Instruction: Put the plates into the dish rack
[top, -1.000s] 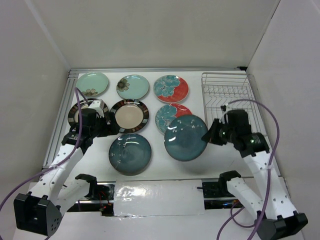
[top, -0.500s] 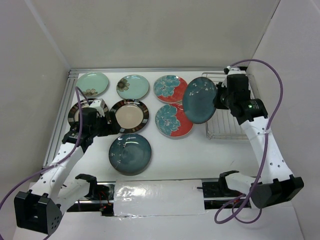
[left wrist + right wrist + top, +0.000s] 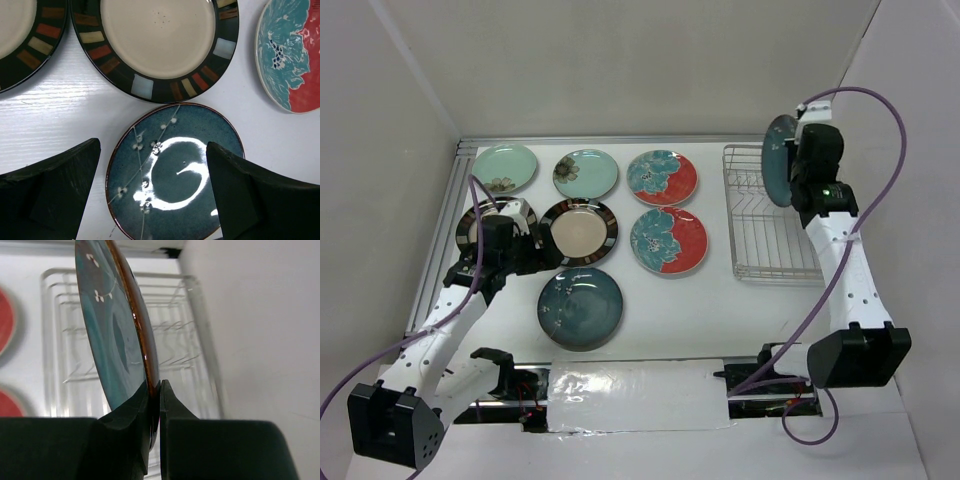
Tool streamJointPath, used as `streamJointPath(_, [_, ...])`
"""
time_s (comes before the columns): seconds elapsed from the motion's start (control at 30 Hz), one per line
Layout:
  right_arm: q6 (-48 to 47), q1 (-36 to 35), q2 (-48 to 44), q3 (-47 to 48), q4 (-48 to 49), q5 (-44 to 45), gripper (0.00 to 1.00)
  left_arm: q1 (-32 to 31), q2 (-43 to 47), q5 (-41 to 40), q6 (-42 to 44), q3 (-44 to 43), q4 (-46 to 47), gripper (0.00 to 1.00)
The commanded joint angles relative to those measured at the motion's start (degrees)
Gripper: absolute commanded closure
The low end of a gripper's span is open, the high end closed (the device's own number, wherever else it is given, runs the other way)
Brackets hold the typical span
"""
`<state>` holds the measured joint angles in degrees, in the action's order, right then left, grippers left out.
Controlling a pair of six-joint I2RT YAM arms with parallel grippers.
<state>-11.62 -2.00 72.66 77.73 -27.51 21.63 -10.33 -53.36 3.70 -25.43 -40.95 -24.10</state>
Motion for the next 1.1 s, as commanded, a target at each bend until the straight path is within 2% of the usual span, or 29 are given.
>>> streamJointPath(0.0, [-4.9,5.5,-1.8,3.9,21.3,2.6,1.0,-0.2,0.7,2.6,-1.0,-2.6,0.5,0.0])
streamJointPath(0.17, [-7.1,10.3,-1.2,4.4,26.3,1.3,1.0,-0.2,-0.3,3.9,-1.0,-2.6,0.5,0.0])
streamJointPath(0.47, [-9.0,16.0,6.1,3.9,34.4,1.0,1.0,-0.2,0.7,5.0,0.6,-2.0,1.6,0.0])
streamJointPath(0.67, [-9.0,18.4,10.4,3.9,37.4,1.0,1.0,-0.2,0.7,5.0,1.6,-2.0,1.6,0.0])
streamJointPath(0.8, [-6.5,22.8,10.4,1.8,38.9,-1.8,1.0,-0.2,0.2,5.0,1.6,-2.0,1.6,0.0])
streamJointPath(1.07, [-6.5,24.1,12.1,-1.6,40.0,-4.8,1.0,-0.2,-0.3,5.5,2.1,-2.0,1.6,0.0])
